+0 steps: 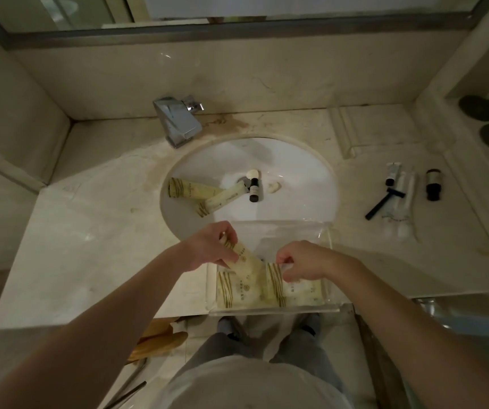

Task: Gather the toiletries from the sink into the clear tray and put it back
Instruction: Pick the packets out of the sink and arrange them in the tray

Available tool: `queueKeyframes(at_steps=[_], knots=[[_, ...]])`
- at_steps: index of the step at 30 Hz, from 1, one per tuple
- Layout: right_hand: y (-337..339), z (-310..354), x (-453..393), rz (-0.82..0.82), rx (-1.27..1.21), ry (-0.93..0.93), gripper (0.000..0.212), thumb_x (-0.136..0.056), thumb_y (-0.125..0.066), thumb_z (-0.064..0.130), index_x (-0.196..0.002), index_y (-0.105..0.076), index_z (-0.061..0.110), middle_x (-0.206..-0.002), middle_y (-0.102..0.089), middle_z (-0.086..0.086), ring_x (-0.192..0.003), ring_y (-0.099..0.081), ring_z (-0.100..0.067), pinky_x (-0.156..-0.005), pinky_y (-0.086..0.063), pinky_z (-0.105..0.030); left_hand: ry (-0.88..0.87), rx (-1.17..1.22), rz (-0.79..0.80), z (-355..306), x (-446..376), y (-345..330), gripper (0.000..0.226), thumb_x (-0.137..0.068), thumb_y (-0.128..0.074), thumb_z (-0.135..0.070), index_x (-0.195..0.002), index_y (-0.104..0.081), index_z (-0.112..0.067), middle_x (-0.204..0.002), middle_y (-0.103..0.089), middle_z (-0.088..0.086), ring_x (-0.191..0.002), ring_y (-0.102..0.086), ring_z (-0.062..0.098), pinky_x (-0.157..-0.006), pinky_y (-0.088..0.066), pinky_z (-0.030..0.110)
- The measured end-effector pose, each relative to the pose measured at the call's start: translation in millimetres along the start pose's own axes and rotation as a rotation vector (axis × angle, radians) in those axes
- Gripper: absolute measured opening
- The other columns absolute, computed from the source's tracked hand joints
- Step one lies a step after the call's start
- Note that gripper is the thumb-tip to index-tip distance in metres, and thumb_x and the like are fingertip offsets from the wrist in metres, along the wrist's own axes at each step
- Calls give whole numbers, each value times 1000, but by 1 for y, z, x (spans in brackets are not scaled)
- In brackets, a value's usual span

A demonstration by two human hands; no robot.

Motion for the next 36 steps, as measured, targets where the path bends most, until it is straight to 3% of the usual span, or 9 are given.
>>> queueKeyframes(at_steps=[7, 9, 12, 14, 18, 22, 29, 32, 36], knots=[[-2, -4, 6, -13, -112, 5, 16, -83, -61, 16, -69, -59, 23, -71, -56, 5, -67, -53, -13, -65, -43, -29, 20, -176, 19, 10, -1, -10, 18, -80, -63, 4, -80, -57, -13, -92, -59, 8, -90, -61, 27, -84, -58, 40], [-4, -7, 6, 23, -97, 0, 14, -84, -61, 17, -70, -61, 20, -71, -56, 3, -66, -52, -13, -64, -42, -30, 55, -196, 77, 14, 2, -15, 29, -80, -65, 5, -95, -55, -17, -106, -58, 11, -99, -62, 29, -80, -60, 40], [-12, -10, 4, -30, -39, -21, 7, -81, -61, 16, -76, -63, 12, -74, -59, -1, -67, -54, -15, -64, -43, -30, 0, -517, 122, 13, 5, -24, 60, -76, -69, 1, -122, -49, -31, -118, -50, 4, -96, -59, 23, -67, -55, 26], [-16, -9, 4, -81, 1, -19, 5, -80, -60, 18, -79, -62, 13, -77, -59, -2, -70, -55, -18, -64, -42, -30, -99, -721, 114, 8, 5, -32, 57, -75, -71, -3, -124, -52, -26, -122, -51, 4, -90, -54, 16, -62, -47, 19], [-12, -6, 6, -152, 69, 3, 7, -77, -65, 24, -83, -62, 23, -86, -62, 2, -81, -61, -21, -70, -47, -31, -212, -1036, 103, -1, 6, -40, 45, -78, -73, -28, -118, -57, -15, -113, -50, 4, -97, -43, 15, -82, -38, 25], [-13, -9, 7, -165, 134, 11, 25, -74, -69, 27, -96, -58, 23, -99, -61, 1, -89, -59, -21, -77, -47, -33, -252, -1156, 71, -4, 2, -41, 42, -81, -69, -42, -111, -61, -14, -111, -50, 6, -104, -51, 23, -91, -42, 32], [-9, -7, 5, -204, 308, -1, 38, -70, -74, 42, -94, -49, 25, -97, -56, 4, -86, -49, -18, -78, -40, -33, -244, -1221, 53, 4, -4, -43, 55, -68, -79, -45, -106, -50, -16, -105, -57, 3, -86, -46, 17, -74, -41, 31], [-5, -7, 2, -191, 290, -5, 42, -68, -75, 45, -91, -49, 24, -93, -55, 4, -80, -49, -17, -69, -38, -31, -250, -1179, 43, -1, -5, -38, 67, -64, -81, -47, -113, -47, -16, -110, -54, 4, -88, -46, 17, -74, -42, 31], [12, 0, -5, -282, 18, 34, 36, -74, -68, 49, -85, -49, 21, -79, -55, 3, -71, -55, -20, -63, -45, -35, -287, -870, -201, -21, -5, -16, 67, -71, -77, -46, -122, -44, -19, -102, -49, -3, -88, -50, 17, -76, -44, 30]])
Point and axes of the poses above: each hand's wrist, its own x-axis away from the middle knuckle, its own y-axis out of the back of the hand, z = x × y, the point moved 4 cm from there along -x, towards the middle knuckle
